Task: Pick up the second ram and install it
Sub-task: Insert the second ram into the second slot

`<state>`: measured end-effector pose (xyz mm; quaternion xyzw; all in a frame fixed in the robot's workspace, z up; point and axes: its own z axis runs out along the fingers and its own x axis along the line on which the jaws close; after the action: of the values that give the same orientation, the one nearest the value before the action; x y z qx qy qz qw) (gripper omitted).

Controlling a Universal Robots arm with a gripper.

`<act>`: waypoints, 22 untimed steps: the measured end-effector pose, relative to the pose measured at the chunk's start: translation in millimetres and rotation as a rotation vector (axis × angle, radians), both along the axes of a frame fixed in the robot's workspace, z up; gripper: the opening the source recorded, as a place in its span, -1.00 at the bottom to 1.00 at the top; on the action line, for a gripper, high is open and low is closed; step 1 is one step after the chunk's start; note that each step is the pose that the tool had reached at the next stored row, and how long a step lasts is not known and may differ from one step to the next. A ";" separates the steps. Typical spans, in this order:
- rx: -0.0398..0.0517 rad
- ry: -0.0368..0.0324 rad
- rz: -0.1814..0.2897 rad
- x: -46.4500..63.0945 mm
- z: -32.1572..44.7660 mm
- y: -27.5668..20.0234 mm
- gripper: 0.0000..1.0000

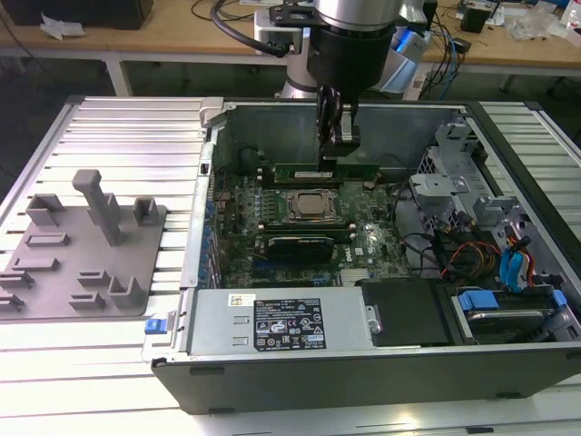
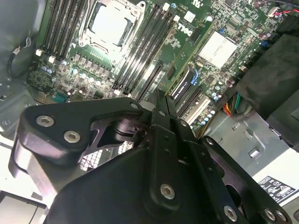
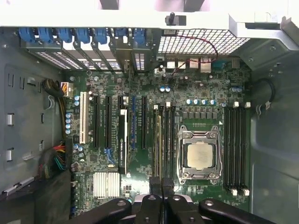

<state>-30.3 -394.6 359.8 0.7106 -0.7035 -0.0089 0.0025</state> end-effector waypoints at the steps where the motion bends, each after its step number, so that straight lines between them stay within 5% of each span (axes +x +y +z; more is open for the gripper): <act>1: 0.0001 -0.0001 0.000 -0.1 -0.1 1.1 -0.82; 3: 0.0000 0.0000 0.000 0.0 0.0 11.9 -0.82; 7: 0.0000 0.0000 0.000 -0.6 -6.2 22.1 -0.82; 19: -0.0002 0.0000 0.000 -0.7 -53.6 22.5 -0.82; 22: 0.0000 -0.0003 0.000 -0.7 -55.4 22.6 -0.82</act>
<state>-31.1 -372.1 304.5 0.7104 -0.7037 -0.0088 0.0023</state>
